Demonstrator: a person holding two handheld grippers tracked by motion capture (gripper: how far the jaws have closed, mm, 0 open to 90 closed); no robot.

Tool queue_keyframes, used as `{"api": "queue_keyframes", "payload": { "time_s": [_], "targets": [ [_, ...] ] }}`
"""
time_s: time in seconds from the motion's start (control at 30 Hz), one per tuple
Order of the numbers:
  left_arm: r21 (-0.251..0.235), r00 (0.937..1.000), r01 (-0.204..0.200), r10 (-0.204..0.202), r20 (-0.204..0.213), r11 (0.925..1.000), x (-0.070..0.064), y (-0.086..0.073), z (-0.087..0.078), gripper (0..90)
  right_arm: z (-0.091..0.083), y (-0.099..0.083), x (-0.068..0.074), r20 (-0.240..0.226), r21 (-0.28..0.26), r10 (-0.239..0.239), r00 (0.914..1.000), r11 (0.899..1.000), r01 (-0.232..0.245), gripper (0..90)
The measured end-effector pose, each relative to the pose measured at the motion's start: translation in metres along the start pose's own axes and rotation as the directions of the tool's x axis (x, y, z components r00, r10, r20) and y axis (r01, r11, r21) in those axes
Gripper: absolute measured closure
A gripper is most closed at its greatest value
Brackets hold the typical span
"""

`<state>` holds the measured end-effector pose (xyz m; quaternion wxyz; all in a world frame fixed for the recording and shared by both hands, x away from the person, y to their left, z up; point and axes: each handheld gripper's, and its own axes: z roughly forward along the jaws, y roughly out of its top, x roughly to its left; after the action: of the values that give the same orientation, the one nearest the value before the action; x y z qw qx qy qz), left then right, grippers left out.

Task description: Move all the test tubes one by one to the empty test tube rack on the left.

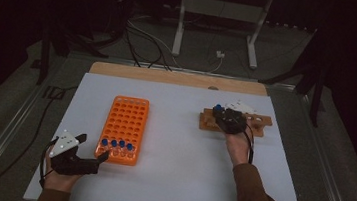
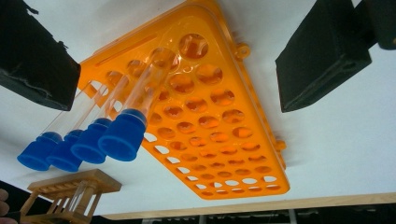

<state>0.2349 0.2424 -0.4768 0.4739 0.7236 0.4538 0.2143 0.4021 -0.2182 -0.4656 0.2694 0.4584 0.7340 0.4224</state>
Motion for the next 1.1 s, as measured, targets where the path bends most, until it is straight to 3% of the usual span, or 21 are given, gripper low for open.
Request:
{"api": "queue_keyframes", "payload": {
  "time_s": [0.27, 0.7, 0.87, 1.1],
  "targets": [
    [-0.014, 1.0000, 0.005, -0.005, 0.004, 0.9999, 0.000, 0.001, -0.002, 0.6, -0.004, 0.001, -0.001, 0.004, -0.012, 0.010, 0.9999, 1.000, -0.010, 76.9],
    [-0.042, 0.9999, -0.010, 0.010, -0.008, 0.9991, -0.002, 0.008, -0.008, 0.6, -0.026, 0.018, -0.004, 0.013, -0.068, 0.006, 0.9999, 0.998, -0.005, 77.1],
    [-0.071, 0.9997, -0.003, 0.001, -0.026, 0.9975, -0.004, 0.015, -0.012, 0.6, -0.038, 0.032, -0.004, 0.018, -0.096, -0.014, 0.9997, 0.995, 0.016, 77.1],
    [-0.105, 0.9994, -0.028, 0.026, -0.025, 0.9941, -0.007, 0.030, -0.016, 0.6, -0.051, 0.047, 0.002, 0.011, -0.105, -0.060, 0.9981, 0.993, 0.061, 77.1]
  ]
}}
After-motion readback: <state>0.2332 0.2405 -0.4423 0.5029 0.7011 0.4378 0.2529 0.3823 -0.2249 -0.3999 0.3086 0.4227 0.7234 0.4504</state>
